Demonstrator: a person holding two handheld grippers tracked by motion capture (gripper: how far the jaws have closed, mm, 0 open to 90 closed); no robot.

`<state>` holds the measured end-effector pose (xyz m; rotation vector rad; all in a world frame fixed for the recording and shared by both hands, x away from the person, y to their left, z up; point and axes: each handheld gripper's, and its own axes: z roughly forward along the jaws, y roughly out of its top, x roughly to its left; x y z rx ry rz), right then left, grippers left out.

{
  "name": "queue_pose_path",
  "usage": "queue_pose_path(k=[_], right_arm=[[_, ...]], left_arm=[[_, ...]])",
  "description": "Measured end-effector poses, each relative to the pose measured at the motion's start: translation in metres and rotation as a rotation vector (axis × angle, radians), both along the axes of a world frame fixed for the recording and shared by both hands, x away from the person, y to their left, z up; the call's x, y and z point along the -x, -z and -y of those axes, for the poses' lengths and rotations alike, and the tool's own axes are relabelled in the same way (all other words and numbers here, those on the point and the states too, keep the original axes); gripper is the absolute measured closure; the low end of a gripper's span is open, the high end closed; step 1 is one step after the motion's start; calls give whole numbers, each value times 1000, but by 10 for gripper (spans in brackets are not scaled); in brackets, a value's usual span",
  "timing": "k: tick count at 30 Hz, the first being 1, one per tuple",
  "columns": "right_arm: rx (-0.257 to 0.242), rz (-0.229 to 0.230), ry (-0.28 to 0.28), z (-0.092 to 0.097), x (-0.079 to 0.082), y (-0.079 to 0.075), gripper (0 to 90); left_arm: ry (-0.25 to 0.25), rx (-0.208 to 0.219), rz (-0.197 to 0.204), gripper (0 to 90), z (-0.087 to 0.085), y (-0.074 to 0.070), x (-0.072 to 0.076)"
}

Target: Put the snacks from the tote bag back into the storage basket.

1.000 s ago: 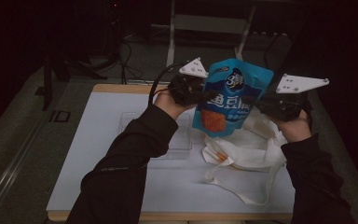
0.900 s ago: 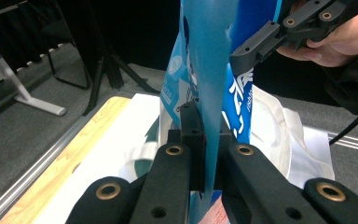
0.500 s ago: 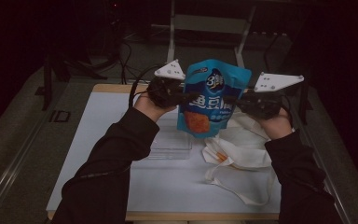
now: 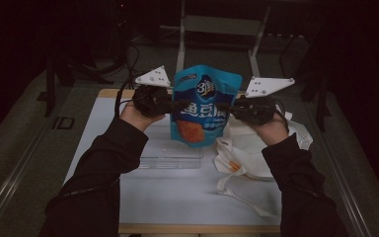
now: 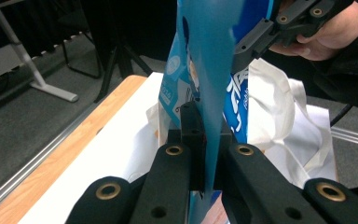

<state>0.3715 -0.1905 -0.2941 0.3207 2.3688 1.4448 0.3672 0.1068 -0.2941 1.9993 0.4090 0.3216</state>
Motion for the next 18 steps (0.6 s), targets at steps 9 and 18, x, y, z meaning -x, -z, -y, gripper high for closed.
queue_pose_path(k=[9, 18], right_arm=[[-36, -27, -58, -15, -4, 9, 886], [-50, -60, -122, -31, -6, 15, 889]], left_arm=[[52, 18, 16, 900, -24, 10, 3], [97, 59, -9, 900, -48, 22, 2]])
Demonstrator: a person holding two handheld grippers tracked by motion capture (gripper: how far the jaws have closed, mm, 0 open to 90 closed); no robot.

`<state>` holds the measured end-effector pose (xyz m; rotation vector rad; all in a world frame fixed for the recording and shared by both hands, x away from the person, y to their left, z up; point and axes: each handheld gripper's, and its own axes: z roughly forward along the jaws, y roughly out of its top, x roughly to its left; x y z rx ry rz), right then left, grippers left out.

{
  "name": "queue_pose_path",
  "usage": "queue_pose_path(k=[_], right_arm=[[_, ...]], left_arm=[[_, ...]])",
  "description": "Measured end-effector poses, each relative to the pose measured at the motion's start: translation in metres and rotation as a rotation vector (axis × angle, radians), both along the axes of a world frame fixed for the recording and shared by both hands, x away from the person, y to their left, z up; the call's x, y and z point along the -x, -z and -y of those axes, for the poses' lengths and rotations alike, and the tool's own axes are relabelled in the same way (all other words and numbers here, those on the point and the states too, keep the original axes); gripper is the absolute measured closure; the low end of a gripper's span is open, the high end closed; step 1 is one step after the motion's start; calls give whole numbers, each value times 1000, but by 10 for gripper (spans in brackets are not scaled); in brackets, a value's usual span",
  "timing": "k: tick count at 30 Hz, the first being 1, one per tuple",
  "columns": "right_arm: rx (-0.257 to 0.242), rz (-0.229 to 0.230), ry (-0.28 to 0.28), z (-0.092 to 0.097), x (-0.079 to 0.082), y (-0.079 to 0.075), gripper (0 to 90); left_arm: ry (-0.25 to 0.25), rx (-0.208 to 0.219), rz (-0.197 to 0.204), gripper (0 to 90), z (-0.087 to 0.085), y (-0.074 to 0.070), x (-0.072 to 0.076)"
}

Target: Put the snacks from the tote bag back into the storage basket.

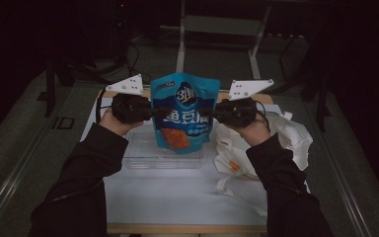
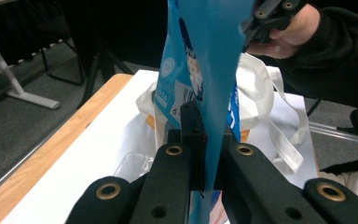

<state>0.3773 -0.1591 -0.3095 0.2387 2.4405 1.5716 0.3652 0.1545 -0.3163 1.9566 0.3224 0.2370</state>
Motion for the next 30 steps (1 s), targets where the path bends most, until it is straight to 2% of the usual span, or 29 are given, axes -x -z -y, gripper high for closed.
queue_pose_path(k=[4, 8, 12, 20, 30], right_arm=[[-14, -11, -28, -7, -2, 4, 889], [-32, -30, -52, -15, -4, 8, 889], [-29, -46, -68, -25, -7, 14, 889], [-25, -49, -58, -38, -16, 21, 889], [-17, -68, -45, -48, -29, 41, 889]], left_arm=[[16, 3, 1, 900, -11, 2, 0], [8, 13, -4, 900, -23, 6, -2], [-1, 10, -11, 900, -29, 12, -6], [-31, 28, -18, 900, -40, 21, -14], [-71, 49, -53, 900, -48, 45, -24]])
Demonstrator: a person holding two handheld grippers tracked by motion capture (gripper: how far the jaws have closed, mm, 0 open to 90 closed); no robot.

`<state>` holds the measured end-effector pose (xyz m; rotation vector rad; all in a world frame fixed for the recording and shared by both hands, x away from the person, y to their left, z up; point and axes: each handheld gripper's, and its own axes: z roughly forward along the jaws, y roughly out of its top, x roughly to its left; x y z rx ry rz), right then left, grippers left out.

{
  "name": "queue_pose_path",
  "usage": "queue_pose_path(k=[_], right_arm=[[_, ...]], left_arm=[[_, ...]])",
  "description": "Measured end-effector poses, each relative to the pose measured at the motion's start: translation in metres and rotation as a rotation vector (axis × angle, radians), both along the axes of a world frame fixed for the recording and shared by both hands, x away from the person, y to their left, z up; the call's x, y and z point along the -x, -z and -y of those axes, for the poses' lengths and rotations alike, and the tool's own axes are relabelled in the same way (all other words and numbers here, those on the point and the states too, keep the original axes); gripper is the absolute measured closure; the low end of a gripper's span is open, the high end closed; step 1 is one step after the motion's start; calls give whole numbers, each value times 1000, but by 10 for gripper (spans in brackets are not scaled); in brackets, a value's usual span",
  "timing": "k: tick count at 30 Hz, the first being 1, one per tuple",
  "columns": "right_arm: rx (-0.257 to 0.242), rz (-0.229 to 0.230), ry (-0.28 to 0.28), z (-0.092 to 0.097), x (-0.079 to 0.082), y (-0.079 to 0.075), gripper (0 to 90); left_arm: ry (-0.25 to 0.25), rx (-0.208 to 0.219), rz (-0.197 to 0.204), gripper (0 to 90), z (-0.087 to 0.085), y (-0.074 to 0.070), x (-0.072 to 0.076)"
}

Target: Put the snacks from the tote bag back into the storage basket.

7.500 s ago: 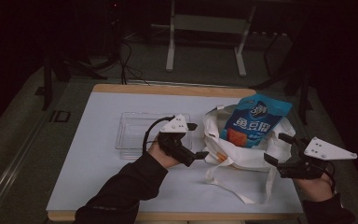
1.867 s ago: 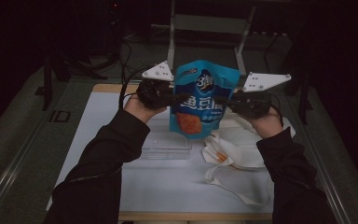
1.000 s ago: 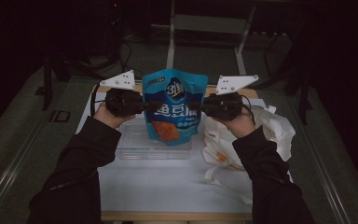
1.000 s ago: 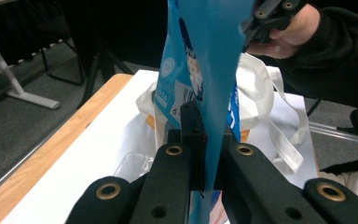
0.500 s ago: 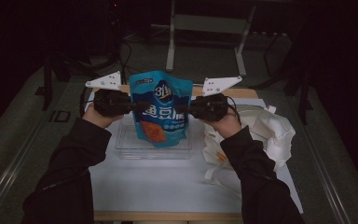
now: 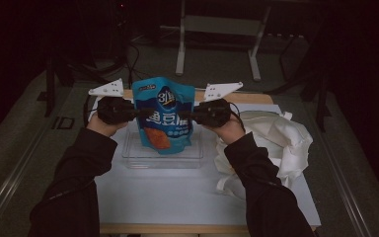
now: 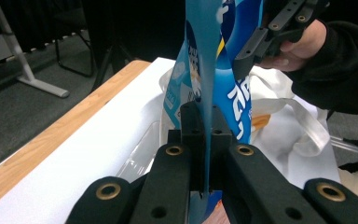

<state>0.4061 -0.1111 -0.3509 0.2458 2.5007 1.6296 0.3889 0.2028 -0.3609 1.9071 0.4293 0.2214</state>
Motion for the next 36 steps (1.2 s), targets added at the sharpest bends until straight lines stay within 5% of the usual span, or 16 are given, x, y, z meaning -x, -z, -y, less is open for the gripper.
queue_pose_path(k=[36], right_arm=[[6, -82, -6, -4, -3, 49, 888]], left_arm=[[-1, 7, -75, 900, -4, 47, 3]])
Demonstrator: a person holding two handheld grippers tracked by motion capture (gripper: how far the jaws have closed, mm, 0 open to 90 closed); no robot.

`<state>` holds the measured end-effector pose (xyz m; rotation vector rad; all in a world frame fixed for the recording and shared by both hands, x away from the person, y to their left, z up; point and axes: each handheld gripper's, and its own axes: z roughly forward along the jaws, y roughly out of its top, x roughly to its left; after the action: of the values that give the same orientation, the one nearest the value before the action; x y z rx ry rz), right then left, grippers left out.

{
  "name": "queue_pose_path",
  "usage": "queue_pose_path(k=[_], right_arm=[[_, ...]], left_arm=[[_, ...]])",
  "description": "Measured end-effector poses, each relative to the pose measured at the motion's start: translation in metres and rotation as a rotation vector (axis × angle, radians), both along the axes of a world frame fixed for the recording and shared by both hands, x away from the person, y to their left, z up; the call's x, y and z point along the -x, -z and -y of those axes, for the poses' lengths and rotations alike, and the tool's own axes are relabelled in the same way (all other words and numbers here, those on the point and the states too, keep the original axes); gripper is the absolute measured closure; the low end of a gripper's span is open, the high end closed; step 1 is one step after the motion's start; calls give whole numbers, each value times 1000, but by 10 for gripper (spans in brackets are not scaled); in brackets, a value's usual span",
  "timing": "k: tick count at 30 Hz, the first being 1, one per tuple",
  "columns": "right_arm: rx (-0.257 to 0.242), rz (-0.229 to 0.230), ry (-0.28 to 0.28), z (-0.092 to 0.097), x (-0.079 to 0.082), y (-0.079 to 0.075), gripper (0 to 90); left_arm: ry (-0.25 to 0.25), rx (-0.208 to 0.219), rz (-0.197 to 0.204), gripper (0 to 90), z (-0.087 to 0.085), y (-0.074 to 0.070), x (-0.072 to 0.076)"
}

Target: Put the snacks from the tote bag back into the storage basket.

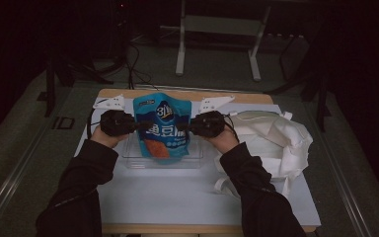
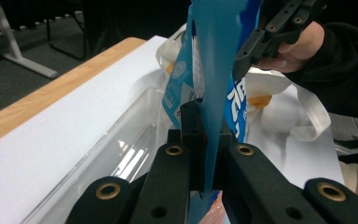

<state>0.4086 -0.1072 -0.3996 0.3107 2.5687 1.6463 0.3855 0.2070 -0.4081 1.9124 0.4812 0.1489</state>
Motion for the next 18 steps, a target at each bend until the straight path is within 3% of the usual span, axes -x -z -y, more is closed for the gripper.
queue_pose_path(k=[18], right_arm=[[18, -24, 4, -2, 3, 18, 887]], left_arm=[[-7, -4, -22, 897, -1, 17, 5]])
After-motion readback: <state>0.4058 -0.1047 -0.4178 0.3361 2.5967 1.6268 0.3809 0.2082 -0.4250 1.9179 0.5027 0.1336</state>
